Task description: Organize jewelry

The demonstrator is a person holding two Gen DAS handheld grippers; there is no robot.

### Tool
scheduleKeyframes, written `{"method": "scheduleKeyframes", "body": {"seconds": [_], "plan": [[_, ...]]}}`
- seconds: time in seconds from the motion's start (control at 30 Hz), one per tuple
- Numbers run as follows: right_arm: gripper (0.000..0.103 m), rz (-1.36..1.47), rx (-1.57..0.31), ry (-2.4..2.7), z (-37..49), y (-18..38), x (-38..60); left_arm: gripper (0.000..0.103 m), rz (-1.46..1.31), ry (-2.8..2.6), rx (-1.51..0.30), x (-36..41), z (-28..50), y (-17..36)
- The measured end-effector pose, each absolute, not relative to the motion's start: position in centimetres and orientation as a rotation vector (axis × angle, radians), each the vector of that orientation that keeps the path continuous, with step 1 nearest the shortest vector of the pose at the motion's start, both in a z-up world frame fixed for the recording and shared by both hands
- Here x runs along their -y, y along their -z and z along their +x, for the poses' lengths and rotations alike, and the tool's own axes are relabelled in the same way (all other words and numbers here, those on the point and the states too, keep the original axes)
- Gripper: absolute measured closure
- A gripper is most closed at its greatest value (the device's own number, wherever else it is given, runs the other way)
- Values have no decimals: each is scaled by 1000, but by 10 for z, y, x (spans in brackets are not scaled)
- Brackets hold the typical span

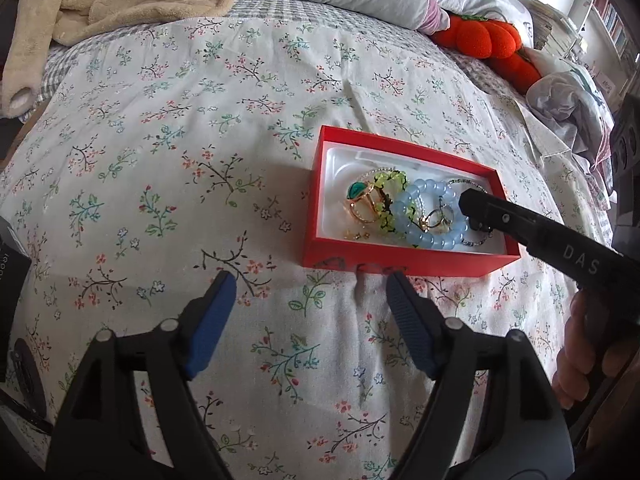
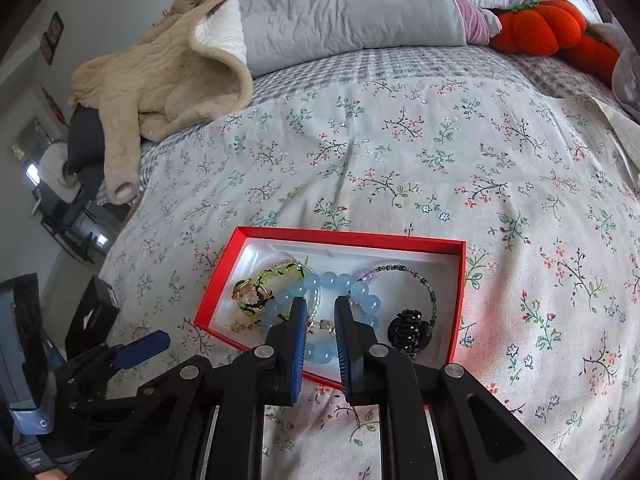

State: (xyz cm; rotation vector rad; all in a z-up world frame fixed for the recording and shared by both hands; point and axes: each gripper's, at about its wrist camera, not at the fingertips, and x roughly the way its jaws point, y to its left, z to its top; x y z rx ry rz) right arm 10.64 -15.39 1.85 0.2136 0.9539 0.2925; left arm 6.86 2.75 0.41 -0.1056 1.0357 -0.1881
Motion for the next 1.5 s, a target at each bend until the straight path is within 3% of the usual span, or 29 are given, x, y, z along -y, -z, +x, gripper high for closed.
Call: {"method": "scheduleKeyframes", "body": {"seconds": [0.2, 0.27, 0.37, 0.4, 0.47, 0.5, 0.53, 0.67, 0.77, 1.5], "plan": [[87, 199, -954, -258, 91, -26, 170, 11, -82, 135, -1058, -30, 51, -4], [86, 194, -946, -252, 81, -32, 176, 4, -79, 124, -1068, -31, 44, -5], [81, 178, -920, -252, 59, -43, 182, 1, -61, 113, -1076, -30, 31, -8], [77, 172, -913, -249, 52, -47, 183, 1, -49, 109, -1073, -28, 26, -10], [54, 171, -907, -241, 38, -52, 187, 1, -29, 99, -1064, -25, 16, -12], [35, 174, -903, -230, 31, -53, 189, 1, -25, 98, -1060, -25, 12, -13], [29, 173, -900, -215, 23, -54, 190, 1, -24, 97, -1058, -24, 7, -14], [28, 97, -978, -127, -1, -47, 187, 1, -18, 84, -1049, -24, -9, -15], [16, 119, -1037, -96, -15, -36, 190, 1, -27, 67, -1044, -27, -16, -13], [14, -8, -1074, -70, 1, -2, 171, 1, 29, 44, -1009, -26, -11, -2]]}}
